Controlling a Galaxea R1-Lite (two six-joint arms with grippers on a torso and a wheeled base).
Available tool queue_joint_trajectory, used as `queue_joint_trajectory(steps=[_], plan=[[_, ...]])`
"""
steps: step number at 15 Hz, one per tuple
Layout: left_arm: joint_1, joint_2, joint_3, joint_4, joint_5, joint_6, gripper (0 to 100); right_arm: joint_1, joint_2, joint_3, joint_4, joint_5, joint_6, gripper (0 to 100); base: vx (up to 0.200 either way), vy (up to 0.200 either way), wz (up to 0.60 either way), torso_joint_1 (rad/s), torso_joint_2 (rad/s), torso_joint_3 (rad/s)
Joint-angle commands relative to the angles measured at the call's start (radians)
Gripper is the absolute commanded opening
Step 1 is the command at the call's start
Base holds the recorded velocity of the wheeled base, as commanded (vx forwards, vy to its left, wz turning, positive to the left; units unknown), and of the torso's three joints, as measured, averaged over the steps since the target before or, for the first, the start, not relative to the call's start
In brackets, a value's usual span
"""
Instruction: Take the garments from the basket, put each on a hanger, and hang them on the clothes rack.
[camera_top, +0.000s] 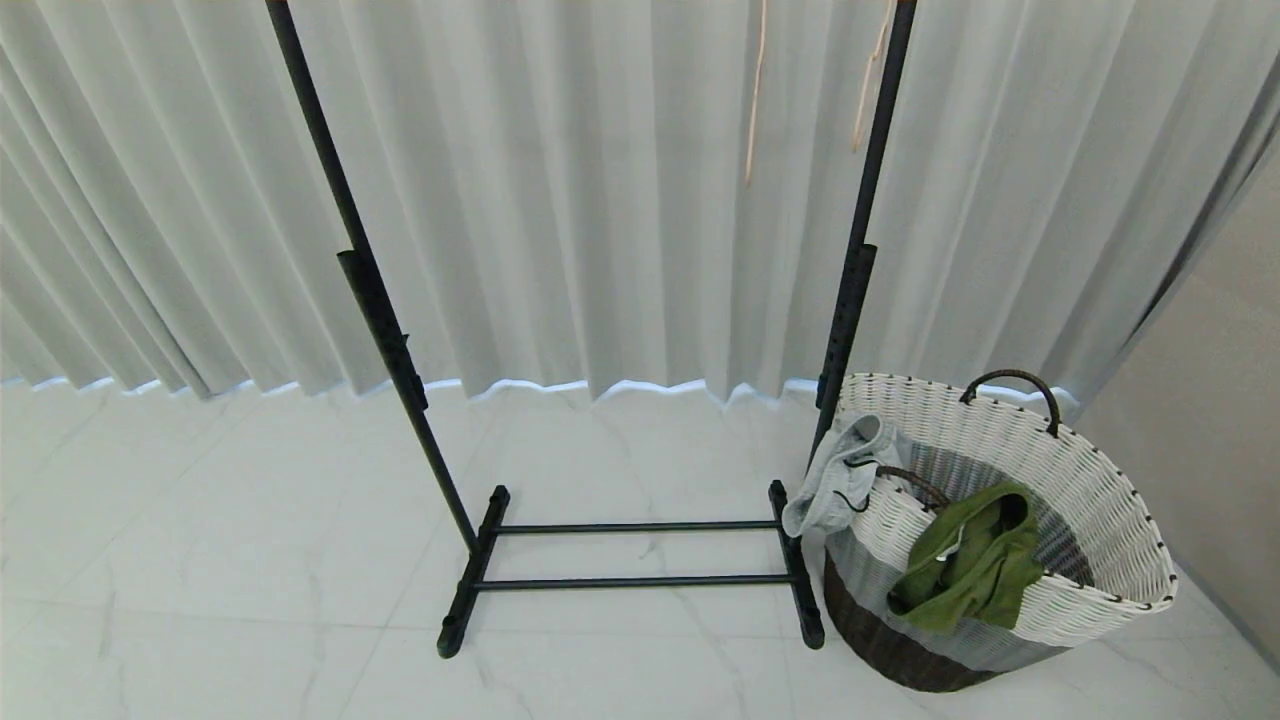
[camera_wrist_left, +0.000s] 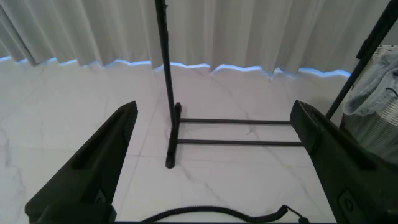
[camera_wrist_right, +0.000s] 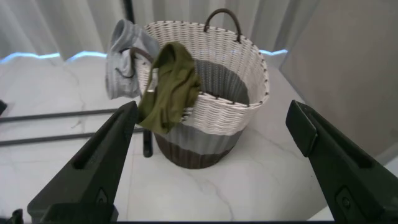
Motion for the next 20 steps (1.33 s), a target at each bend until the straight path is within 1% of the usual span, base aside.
queue_joint_trajectory(steps=[1,4,10,18,20], plan=[[0.0,0.002,0.0,0.0,0.0,-0.005,100,0.0,0.002,0.0,0.0,0.002,-0.001,100,0.0,0.0,0.0,0.0,0.0,0.0],[0.0,0.002,0.0,0.0,0.0,0.003,100,0.0,0.0,0.0,0.0,0.0,-0.004,100,0.0,0.0,0.0,0.0,0.0,0.0],[0.0,0.002,0.0,0.0,0.0,0.003,100,0.0,0.002,0.0,0.002,0.005,-0.038,100,0.2,0.0,0.0,0.003,0.0,0.003],[0.0,0.002,0.0,0.0,0.0,0.003,100,0.0,0.002,0.0,0.002,0.003,-0.038,100,0.2,0.0,0.0,0.003,0.0,0.002],[0.0,0.002,0.0,0.0,0.0,0.003,100,0.0,0.002,0.0,-0.002,0.003,-0.034,100,0.0,0.0,0.0,0.0,0.0,0.0]])
